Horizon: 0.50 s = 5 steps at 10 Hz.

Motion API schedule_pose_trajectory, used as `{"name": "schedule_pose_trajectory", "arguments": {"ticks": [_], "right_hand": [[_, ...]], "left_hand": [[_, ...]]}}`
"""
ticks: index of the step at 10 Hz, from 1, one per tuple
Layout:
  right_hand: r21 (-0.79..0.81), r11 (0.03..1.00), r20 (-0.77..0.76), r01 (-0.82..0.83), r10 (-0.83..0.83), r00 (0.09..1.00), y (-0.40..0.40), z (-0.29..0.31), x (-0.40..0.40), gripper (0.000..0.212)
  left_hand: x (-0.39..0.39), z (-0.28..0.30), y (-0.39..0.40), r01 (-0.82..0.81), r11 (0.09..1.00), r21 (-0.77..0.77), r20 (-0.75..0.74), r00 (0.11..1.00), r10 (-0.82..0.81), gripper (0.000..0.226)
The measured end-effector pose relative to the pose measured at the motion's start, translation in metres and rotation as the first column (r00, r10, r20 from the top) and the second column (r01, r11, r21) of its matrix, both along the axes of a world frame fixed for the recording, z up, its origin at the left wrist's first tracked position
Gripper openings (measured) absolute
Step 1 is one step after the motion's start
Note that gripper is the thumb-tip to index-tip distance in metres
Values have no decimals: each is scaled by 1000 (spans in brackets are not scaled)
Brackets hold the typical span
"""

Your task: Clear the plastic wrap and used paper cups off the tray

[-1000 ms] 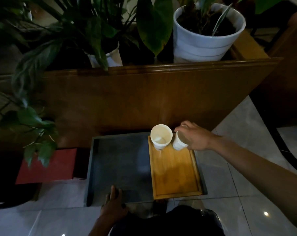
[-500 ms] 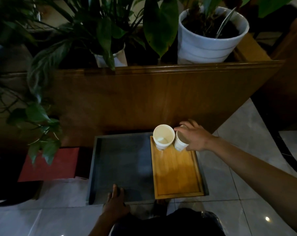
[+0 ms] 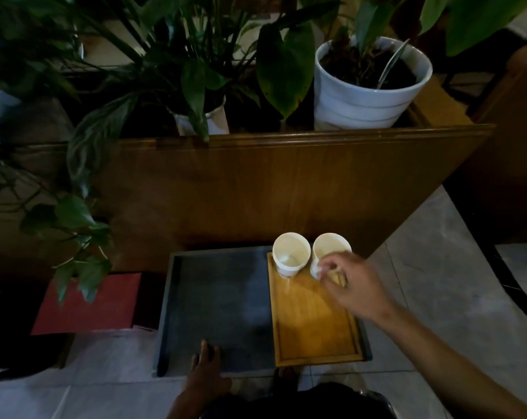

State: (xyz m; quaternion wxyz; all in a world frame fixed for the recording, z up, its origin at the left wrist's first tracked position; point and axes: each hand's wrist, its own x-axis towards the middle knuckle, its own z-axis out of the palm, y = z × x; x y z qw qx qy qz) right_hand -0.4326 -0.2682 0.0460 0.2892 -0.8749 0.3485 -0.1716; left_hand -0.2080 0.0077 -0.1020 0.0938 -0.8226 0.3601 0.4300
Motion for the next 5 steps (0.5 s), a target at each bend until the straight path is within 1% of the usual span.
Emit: {"name": "schedule_pose_trajectory", "arguments": {"ticks": [1,2,3,4,5], "right_hand": [[143,987,-319,-74,116,941,47,-54,-11,40],[294,955,-697,-35,240,675,73,-117,-19,87],[342,939,-750,44,245,614,89,-137,-21,94],[211,977,-739,-3,161,654,103,-143,-26,120],[0,1000,-681,22,-16,732,107,-149,-31,142]], "left_hand": [[0,0,0,-5,1000,-1,-3,1000,5,85],[-3,0,-1,64,998,-11,39,997,-64,81],[-4,3,-3,81,997,-12,65,995,-80,81],[-4,5,-4,99,995,-2,81,992,-99,81],[-5,6,-7,87,995,50,65,994,-90,84]]}}
